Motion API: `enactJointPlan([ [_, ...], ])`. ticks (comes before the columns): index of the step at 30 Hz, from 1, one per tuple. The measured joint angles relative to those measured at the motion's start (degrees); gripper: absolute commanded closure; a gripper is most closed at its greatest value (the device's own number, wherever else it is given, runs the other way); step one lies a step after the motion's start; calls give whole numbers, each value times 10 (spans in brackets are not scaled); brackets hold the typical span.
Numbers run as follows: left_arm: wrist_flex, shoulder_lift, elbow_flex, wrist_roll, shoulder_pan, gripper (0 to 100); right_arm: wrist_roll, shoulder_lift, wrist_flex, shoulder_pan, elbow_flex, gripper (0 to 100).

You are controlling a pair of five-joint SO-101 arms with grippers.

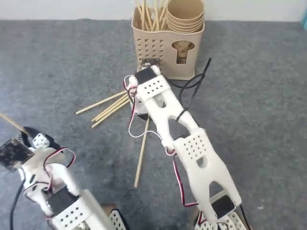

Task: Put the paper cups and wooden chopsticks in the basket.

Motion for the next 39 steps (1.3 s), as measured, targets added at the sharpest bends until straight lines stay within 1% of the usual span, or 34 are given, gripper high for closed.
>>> enactJointPlan([
  [6, 0, 0, 0, 0, 4, 987, 34, -204, 1, 0, 108, 992],
  [10, 0, 0, 2, 0, 10, 987, 55, -357, 1, -4, 129, 992],
  [14, 25, 0, 2, -4, 33, 987, 100, -488, -4, -3, 128, 992],
  [18, 55, 0, 2, -55, 84, 987, 151, -571, -63, -2, 128, 992],
  [22, 75, 0, 2, -73, 120, 987, 186, -597, -149, 20, 128, 992],
  [29, 75, 0, 4, -73, 127, 987, 235, -593, -331, 68, 128, 992],
  [34, 75, 0, 4, -76, 128, 987, 265, -536, -499, 105, 128, 992],
  [39, 75, 0, 4, -76, 128, 987, 274, -456, -686, 137, 128, 992],
])
